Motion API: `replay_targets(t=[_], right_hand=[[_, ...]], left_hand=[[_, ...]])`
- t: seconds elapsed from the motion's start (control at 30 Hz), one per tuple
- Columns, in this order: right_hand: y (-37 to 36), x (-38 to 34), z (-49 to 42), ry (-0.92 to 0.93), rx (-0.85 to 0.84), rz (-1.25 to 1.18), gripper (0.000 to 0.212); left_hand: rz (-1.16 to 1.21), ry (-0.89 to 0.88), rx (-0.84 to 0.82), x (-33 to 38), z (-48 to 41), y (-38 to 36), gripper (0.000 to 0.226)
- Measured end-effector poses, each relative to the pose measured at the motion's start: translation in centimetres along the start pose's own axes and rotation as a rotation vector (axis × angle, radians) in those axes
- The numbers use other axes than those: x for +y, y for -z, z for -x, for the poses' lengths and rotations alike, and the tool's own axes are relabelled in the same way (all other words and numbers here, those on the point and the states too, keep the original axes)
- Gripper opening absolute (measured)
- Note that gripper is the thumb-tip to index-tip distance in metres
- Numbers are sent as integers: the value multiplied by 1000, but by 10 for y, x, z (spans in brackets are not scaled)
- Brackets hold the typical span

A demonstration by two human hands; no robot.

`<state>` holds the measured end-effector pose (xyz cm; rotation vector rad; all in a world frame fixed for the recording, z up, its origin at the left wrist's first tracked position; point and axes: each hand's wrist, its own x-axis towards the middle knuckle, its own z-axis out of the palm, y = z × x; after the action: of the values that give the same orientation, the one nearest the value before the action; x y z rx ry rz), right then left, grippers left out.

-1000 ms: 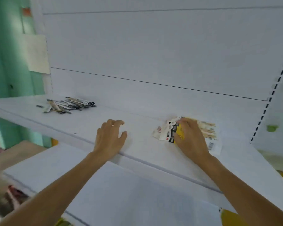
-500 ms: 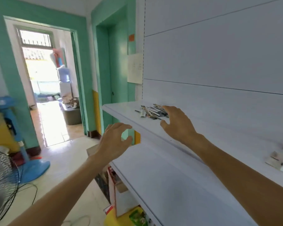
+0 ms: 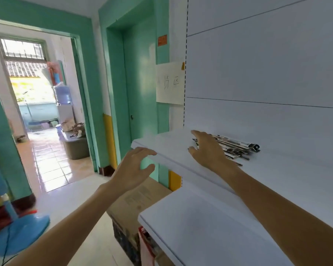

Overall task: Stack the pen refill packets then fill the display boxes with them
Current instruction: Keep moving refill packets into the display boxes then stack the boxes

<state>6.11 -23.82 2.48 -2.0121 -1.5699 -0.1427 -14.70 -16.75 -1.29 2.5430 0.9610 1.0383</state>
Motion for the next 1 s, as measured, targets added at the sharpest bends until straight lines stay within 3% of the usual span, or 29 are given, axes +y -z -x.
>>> replay_targets(t=[0.27, 0.53, 0.63, 0.87, 1.0], right_hand=[[-26, 27, -55, -154, 61, -74, 55], [5, 101, -80, -320, 235, -35, 56], [6, 119, -69, -392, 222, 66, 55], [24, 149, -40, -596, 278, 237, 42], [6, 131, -46, -522, 231, 314, 34]], left_hand=[[90, -73, -139, -22, -96, -52, 46], [194, -208, -242, -10, -160, -98, 31], [234, -274, -295, -10, -183, -115, 32], [141, -395, -609, -11, -227, -160, 51], [8, -423, -586, -16, -237, -174, 60]])
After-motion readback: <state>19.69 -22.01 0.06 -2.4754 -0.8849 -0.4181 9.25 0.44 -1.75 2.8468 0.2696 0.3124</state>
